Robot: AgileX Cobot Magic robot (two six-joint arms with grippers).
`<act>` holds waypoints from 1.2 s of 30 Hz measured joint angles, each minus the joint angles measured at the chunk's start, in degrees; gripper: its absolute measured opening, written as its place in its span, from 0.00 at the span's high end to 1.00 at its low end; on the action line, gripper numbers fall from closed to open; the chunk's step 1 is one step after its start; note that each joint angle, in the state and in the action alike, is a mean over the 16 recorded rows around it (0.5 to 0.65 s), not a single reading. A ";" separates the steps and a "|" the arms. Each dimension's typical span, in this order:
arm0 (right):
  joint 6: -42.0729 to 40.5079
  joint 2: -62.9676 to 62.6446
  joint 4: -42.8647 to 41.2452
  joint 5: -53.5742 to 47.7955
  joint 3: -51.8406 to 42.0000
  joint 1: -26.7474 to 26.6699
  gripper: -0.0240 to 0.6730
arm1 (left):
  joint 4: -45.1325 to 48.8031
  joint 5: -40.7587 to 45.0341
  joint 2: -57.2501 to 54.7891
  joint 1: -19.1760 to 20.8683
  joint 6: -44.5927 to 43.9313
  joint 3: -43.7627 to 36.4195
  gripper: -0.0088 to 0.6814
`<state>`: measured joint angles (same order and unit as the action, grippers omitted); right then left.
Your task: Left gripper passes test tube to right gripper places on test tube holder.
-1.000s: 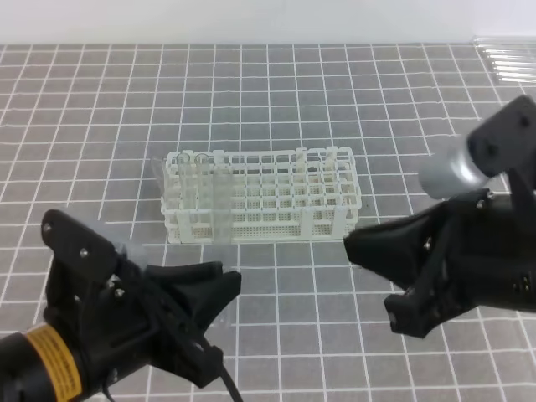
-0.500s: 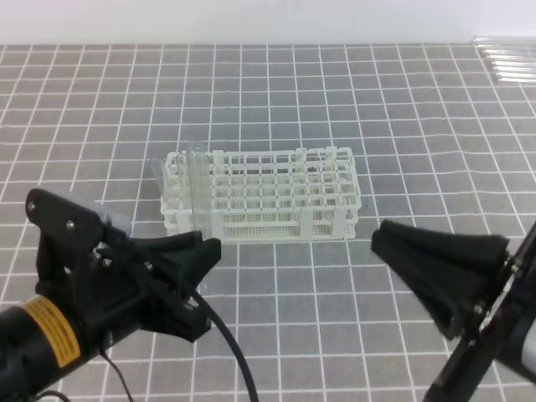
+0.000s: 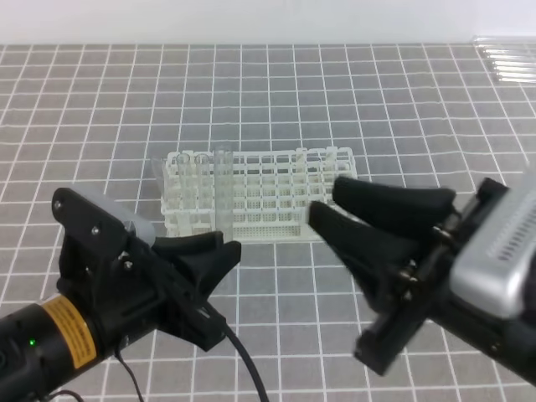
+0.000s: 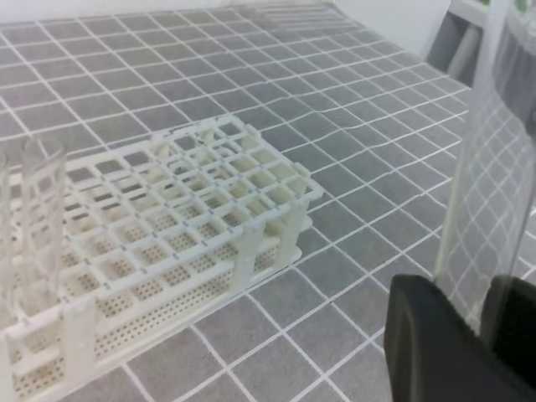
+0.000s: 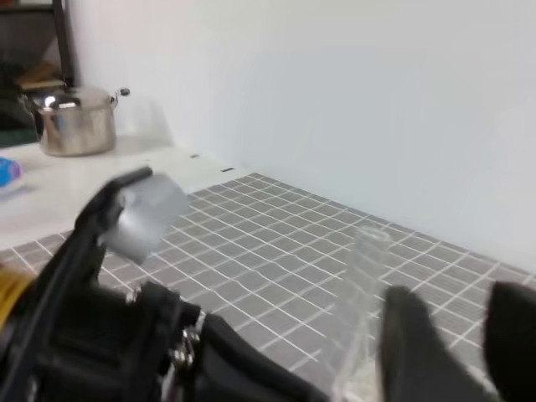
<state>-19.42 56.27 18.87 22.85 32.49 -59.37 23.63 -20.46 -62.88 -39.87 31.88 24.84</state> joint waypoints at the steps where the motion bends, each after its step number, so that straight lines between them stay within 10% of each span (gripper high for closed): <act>1: 0.47 0.81 -0.02 0.01 0.69 0.00 0.68 | 0.10 -0.24 -0.10 -0.01 0.02 0.01 0.92; 11: 2.44 9.13 1.34 1.14 7.10 0.00 0.42 | 1.29 -4.28 -0.41 -0.03 -0.02 0.09 0.87; 36: 2.52 20.62 6.69 6.12 13.70 0.00 0.41 | 5.89 -9.35 -0.41 -0.03 0.95 0.07 0.88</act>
<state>-16.91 76.89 25.56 28.96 46.19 -59.37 29.53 -29.81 -63.29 -39.89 32.83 24.91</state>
